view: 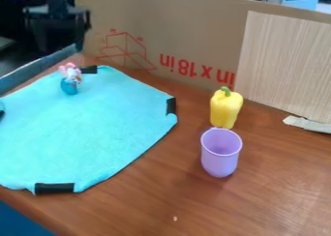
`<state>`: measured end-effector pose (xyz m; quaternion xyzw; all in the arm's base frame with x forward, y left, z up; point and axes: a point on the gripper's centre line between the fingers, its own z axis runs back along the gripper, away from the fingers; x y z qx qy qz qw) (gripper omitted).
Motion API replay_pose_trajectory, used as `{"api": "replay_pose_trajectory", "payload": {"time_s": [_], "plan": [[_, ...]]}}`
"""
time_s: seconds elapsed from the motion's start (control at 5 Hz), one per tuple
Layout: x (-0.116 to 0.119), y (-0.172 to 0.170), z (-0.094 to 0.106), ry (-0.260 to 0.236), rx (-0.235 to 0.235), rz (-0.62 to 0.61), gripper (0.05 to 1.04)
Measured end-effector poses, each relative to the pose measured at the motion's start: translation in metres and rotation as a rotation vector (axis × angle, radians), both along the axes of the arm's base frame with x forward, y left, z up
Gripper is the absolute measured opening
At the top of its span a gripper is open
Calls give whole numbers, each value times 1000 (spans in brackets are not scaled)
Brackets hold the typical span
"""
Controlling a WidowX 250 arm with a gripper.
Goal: Put the blue figure on the top edge of the cloth
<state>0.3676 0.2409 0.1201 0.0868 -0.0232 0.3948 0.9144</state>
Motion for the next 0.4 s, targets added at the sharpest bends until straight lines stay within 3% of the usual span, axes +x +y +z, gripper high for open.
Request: {"api": "replay_pose_trajectory", "payload": {"time_s": [0.2, 0.4], "plan": [[-11, -18, 16, 157, -9, -164, 1001], [-35, -50, 38, 142, -34, -283, 1000]]}}
